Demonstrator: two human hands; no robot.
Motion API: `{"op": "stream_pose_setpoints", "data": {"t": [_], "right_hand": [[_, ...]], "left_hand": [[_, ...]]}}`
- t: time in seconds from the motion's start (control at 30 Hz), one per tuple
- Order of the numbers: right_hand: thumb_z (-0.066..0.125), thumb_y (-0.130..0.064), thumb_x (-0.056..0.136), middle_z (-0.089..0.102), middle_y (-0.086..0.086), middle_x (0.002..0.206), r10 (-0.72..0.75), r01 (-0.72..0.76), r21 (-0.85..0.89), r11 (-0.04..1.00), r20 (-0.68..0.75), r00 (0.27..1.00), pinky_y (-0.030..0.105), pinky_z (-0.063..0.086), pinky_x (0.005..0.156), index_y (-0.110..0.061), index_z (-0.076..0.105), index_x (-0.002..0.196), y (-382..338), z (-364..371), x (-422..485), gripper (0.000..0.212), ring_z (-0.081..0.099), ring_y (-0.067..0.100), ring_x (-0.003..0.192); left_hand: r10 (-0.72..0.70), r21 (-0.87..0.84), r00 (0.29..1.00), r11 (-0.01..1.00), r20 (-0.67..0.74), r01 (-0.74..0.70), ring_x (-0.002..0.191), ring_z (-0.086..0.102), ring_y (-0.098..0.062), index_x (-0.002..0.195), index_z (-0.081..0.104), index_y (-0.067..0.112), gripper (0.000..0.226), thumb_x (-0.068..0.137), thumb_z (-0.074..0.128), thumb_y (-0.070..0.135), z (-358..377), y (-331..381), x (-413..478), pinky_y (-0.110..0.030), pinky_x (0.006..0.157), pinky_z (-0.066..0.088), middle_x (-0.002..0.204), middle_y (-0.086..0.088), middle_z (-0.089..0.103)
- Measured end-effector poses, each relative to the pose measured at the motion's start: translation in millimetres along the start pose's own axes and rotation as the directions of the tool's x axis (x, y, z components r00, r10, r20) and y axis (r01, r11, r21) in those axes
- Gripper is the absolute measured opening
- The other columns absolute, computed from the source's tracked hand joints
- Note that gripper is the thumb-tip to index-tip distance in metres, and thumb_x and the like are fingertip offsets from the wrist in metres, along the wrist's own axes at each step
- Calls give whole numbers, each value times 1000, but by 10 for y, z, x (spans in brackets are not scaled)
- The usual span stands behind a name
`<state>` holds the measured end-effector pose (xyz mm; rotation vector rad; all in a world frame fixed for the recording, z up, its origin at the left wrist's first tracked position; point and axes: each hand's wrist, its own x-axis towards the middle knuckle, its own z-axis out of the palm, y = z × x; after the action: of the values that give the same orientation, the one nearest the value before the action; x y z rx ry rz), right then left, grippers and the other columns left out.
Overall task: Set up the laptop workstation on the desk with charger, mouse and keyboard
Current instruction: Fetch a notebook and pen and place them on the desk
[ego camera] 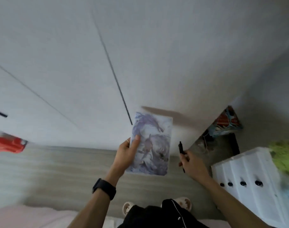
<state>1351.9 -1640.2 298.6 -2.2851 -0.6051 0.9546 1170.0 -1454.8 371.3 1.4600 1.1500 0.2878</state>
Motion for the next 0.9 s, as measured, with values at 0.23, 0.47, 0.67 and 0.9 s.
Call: {"op": "stream_pose_setpoints", "data": {"t": [0.23,0.47,0.67,0.9], "right_hand": [[53,-28,103,75,-6,71,-273,279,-3,960,204,940,9,42,49,-16,63,107,-1963,1535,-229,16,66,0,58],[51,-36,102,75,-7,78,-527,566,15,824,388,756,21,50,65,-19,64,108,-3900,2977,-717,22,69,7,69],[55,-42,100,73,-1,83,-620,648,166,743,535,574,45,58,77,-18,66,107,-5080,4105,-1111,28,68,18,70],[59,-38,97,74,8,86,-637,594,350,724,670,381,51,59,79,-22,71,92,-6020,5268,-1338,21,71,29,82]], "left_hand": [[-117,-344,892,938,-437,-45,73,60,-13,82,67,0,61,94,54,58,-2193,-659,-450,-34,70,52,73,1,66],[-231,-556,727,796,-646,-241,55,59,-11,64,59,17,53,92,53,62,-3724,-955,-1003,-40,53,60,58,4,62],[-309,-589,569,696,-762,-411,47,49,-15,70,57,17,54,83,54,70,-4828,-1246,-1307,-30,46,49,58,-2,52],[-414,-511,299,712,-860,-482,70,69,-14,84,72,13,52,95,49,58,-5840,-1481,-1344,-36,65,58,79,-2,74]]}}
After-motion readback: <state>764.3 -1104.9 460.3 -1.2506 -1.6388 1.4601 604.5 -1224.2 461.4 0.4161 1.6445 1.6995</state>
